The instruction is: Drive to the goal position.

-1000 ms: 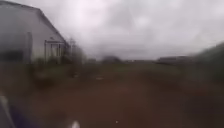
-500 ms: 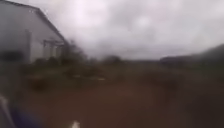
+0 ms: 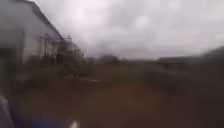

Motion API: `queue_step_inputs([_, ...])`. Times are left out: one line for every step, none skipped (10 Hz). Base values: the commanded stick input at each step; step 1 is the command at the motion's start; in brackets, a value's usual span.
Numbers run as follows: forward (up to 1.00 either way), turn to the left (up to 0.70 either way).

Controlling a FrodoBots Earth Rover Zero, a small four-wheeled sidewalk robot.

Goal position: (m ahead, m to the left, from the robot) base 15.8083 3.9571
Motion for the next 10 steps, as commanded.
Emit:
queue_step_inputs([0.7, 0.0])
queue_step_inputs([0.7, 0.0])
queue_step_inputs([0.7, 0.0])
queue_step_inputs([0.7, 0.0])
queue_step_inputs([0.7, 0.0])
queue_step_inputs([0.7, 0.0])
queue_step_inputs([0.7, 0.0])
queue_step_inputs([0.7, 0.0])
queue_step_inputs([0.7, 0.0])
queue_step_inputs([0.7, 0.0])
